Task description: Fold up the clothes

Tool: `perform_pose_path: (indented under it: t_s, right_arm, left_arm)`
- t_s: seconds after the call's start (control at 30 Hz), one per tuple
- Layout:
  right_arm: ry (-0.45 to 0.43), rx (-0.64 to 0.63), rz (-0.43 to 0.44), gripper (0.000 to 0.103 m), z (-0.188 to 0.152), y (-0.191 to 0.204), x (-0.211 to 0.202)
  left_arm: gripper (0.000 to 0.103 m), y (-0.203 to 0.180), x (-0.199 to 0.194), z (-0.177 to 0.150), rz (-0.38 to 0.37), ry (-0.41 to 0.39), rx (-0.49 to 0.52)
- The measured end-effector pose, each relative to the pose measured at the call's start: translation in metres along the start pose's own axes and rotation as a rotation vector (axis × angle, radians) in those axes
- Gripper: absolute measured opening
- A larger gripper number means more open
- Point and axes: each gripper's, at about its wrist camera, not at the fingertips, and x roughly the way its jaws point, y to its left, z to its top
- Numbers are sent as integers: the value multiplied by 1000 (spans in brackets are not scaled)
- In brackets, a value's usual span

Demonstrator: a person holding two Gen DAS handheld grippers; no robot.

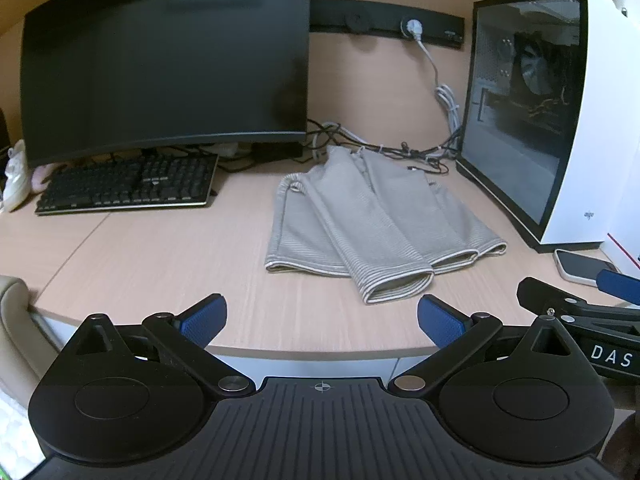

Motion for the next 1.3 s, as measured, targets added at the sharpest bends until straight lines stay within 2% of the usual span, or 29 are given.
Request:
perform_pose_path:
  t_s: [0.17, 0.47, 1.3]
  right_arm:
    - [2, 2, 11, 103, 2, -4, -2]
    - [4, -12, 2, 103, -2, 4, 2]
    - [20, 2, 24, 103, 1, -3, 4]
  left_arm:
    - [103, 9, 1, 5, -16, 35, -24]
    - [103, 5, -5, 3, -8, -1, -8]
    - [103, 3, -1, 3, 3, 13, -3]
